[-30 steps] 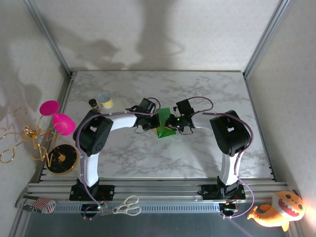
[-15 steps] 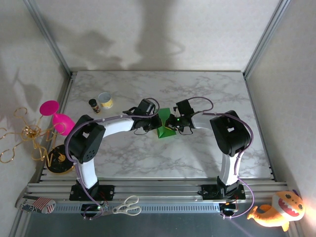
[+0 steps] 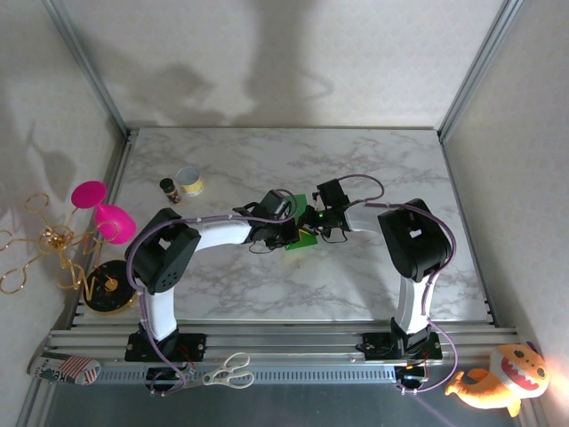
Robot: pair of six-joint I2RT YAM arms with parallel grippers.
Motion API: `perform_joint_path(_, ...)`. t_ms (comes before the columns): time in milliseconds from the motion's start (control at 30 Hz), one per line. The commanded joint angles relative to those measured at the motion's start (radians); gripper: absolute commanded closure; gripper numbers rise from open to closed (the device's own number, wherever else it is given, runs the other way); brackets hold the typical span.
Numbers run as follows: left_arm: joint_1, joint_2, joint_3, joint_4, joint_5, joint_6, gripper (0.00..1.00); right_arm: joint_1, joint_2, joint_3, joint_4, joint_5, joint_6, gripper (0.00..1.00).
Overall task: Fold a paper plane with a square sheet of paper (pick it up from the middle)
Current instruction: Fold the triangle a second time at the center of the table.
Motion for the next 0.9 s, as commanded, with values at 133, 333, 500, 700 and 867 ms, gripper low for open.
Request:
perform_joint_path(133,0.0,0.024,0.003,-0.029,-0.047,0.0,0.89,-0.011,0.091,-0.043,-0.166,0.166,0.003,0.95)
perform_joint_path(333,-0.001,0.034,-0.006,-0.031,-0.054,0.006,0.9,-0.011,0.094,-0.042,-0.169,0.165,0.001,0.95)
perform_joint_path(500,-0.002,0.039,-0.014,-0.031,-0.054,0.008,0.91,-0.011,0.095,-0.039,-0.172,0.165,0.001,0.95)
perform_joint_path(700,0.0,0.043,-0.02,-0.034,-0.054,0.013,0.92,-0.011,0.096,-0.037,-0.174,0.166,0.0,0.95)
perform_joint_path(867,0.0,0.043,-0.031,-0.044,-0.056,0.022,0.93,-0.011,0.095,-0.04,-0.175,0.167,0.0,0.95)
